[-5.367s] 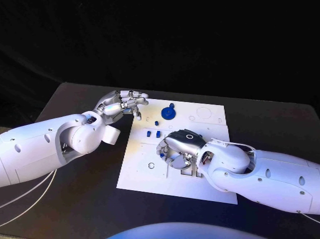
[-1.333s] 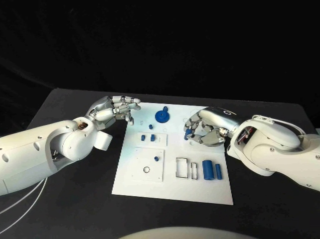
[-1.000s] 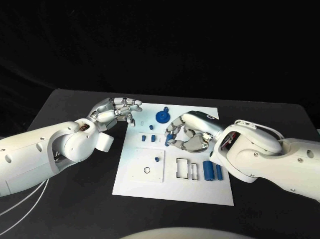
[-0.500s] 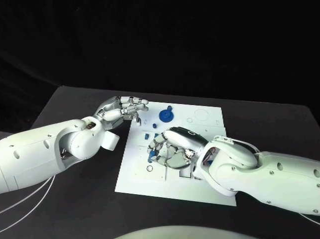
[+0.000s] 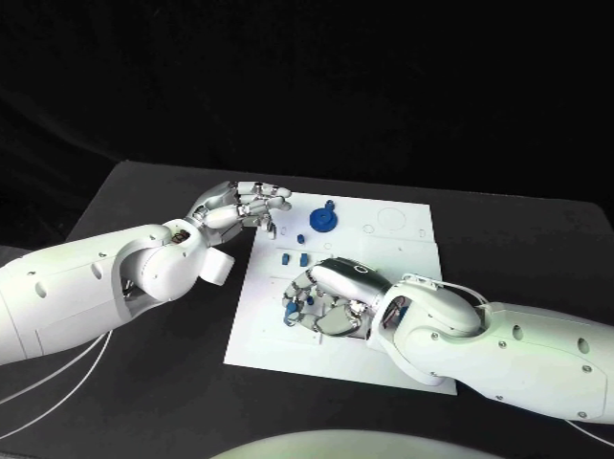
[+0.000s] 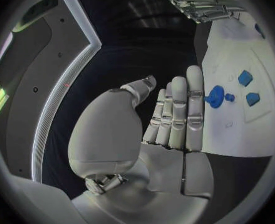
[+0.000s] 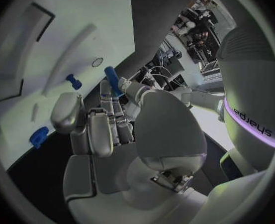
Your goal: Assemble the parts on the task board
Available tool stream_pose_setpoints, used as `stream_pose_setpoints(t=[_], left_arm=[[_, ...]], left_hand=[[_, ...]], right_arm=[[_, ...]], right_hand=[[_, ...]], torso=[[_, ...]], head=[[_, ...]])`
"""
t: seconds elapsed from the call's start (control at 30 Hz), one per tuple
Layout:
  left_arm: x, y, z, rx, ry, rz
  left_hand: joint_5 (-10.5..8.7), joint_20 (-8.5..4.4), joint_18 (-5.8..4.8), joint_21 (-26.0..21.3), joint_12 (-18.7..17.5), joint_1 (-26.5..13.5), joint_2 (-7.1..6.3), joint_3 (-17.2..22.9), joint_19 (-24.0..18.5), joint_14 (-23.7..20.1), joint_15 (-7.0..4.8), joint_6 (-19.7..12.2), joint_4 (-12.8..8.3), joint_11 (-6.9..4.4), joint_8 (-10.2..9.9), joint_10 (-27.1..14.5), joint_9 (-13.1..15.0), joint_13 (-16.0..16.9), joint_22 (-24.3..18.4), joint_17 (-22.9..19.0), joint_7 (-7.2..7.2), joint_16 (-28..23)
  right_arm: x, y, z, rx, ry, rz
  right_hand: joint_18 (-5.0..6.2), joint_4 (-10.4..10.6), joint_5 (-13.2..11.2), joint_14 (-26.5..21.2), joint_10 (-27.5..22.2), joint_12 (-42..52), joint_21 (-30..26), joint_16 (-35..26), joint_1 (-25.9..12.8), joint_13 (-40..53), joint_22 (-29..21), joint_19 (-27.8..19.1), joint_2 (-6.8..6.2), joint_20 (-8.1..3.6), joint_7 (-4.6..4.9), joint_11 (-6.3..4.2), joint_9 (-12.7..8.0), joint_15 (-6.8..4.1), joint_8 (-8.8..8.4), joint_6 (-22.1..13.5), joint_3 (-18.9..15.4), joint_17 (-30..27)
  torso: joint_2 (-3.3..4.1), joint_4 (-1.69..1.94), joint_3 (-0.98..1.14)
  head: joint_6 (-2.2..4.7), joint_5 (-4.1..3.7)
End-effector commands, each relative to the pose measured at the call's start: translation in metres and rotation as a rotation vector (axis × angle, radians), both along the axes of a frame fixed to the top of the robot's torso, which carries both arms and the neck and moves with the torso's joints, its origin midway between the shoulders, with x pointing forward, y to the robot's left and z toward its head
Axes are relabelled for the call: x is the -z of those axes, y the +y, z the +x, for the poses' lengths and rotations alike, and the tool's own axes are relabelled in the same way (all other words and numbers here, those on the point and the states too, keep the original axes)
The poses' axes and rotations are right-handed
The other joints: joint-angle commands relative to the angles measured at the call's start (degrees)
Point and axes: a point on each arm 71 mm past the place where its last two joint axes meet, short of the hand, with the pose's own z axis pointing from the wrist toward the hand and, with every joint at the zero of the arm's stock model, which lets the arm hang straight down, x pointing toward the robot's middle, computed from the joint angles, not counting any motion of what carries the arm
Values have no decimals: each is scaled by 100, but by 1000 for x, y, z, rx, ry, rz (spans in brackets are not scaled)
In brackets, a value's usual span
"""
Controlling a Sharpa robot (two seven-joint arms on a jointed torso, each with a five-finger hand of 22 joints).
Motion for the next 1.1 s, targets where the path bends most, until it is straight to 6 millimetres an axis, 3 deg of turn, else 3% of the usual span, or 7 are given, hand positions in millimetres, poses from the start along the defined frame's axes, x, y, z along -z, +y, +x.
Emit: stream_pose_setpoints(t=[0.03, 1.1], left_arm=[[-1, -3, -1, 22, -7, -12], [-1, -2, -1, 23, -4, -10]], left_hand=[[12, 23, 73, 26, 25, -1, 7, -23, -33, -53, -2, -1, -13, -9, -10, -36, -7, 0, 4, 5, 19, 29], [11, 26, 73, 27, 30, -13, 4, -30, -37, -57, 1, -4, -4, -8, -10, -41, -9, 1, 6, 10, 20, 31]], right_arm=[[4, 1, 0, -26, -20, -51], [12, 5, -1, 9, -77, -95]], right_hand=[[-72, -9, 35, 192, 29, -36, -29, 21, 11, 8, 0, -14, 41, -14, 14, 3, 167, -23, 31, -11, 30, 5], [-89, -51, 41, 202, 53, -35, 49, 40, 41, 16, 72, 26, 46, -15, 14, -1, 183, -24, 52, -17, 52, 42]], torso=[[-1, 2, 0], [-2, 3, -1]], head=[[-13, 5], [-14, 1]])
